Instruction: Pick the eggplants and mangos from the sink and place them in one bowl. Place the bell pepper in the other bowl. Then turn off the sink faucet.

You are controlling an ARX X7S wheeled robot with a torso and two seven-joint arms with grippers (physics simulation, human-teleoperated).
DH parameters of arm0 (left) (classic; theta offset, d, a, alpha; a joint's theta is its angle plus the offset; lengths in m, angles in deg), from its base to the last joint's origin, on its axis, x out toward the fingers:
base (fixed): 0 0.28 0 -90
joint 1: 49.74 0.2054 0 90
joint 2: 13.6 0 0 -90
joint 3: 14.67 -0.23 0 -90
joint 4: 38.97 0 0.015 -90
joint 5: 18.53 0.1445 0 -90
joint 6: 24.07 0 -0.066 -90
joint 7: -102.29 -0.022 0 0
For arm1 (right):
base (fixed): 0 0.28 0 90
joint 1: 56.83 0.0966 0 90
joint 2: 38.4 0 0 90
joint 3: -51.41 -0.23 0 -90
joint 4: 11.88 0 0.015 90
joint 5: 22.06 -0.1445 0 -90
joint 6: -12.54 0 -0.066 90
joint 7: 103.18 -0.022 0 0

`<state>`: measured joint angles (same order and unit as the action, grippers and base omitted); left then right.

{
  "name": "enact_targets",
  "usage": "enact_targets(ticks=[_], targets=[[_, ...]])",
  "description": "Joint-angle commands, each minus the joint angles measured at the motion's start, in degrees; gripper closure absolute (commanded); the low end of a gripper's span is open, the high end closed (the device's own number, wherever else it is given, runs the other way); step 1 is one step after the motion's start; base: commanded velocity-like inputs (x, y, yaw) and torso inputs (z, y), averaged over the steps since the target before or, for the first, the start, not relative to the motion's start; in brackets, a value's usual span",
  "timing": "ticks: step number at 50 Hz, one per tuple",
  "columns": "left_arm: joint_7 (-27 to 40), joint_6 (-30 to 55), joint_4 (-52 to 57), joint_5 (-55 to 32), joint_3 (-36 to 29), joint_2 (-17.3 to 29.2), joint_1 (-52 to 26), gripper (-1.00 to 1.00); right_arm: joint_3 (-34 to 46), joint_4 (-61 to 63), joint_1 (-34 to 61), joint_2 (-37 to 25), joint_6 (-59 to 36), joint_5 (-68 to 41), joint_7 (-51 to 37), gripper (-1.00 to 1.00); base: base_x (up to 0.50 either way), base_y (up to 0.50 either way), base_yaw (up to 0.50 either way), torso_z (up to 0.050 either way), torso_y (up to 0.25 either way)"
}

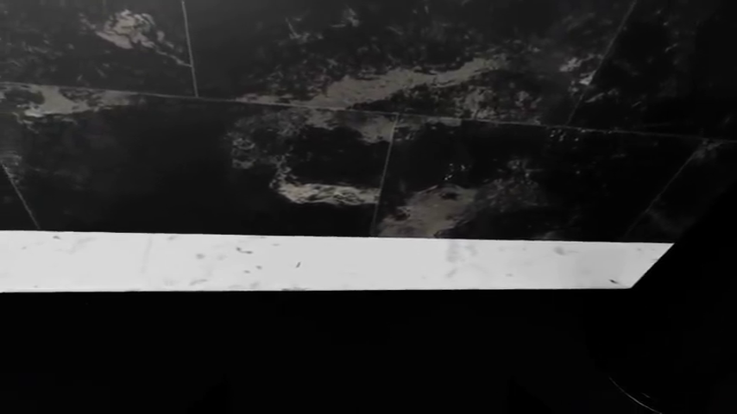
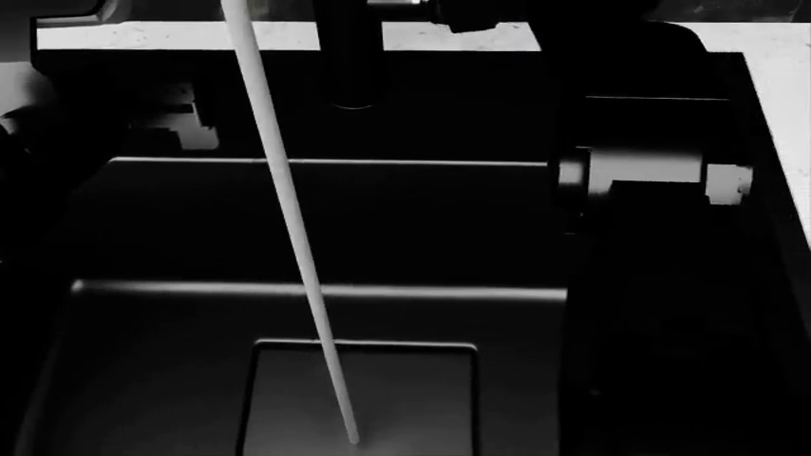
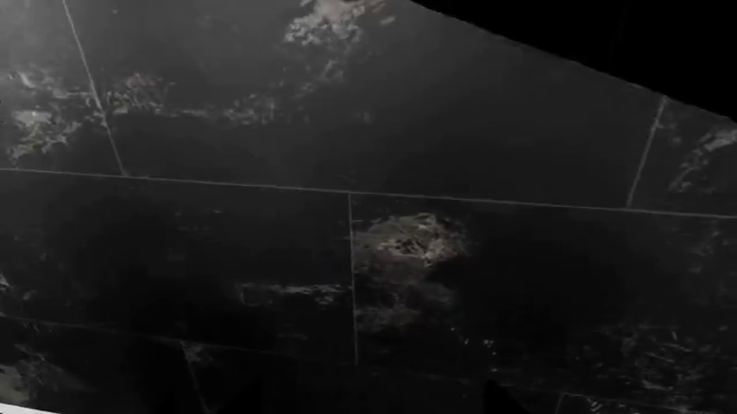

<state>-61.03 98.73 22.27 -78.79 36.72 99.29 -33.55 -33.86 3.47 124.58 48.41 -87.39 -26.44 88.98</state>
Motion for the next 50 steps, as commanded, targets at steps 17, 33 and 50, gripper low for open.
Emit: enact_targets(ticks=[17, 33, 50], targets=[[-0.42, -0.09, 0.24, -0.61, 0.51, 0.80, 0.47, -1.00, 50.09, -0.32, 1.80, 3.20, 5.52, -54.55, 0.49, -1.00, 0.00, 0.00, 0.01, 0.000, 0.000], [-0.64, -0.23, -0.11, -0.40, 0.19, 0.19, 0.48, -1.00, 86.86, 1.20, 2.99, 3.20, 13.84, -94.44, 3.53, -1.00, 0.00, 0.01, 0.01, 0.000, 0.000], [-0.41, -0.06, 0.09, -0.35, -0.09, -0.21, 0.49, -1.00, 97.35, -0.35, 2.86, 2.84, 15.34, -101.10, -2.25, -1.00, 0.00, 0.01, 0.01, 0.000, 0.000]])
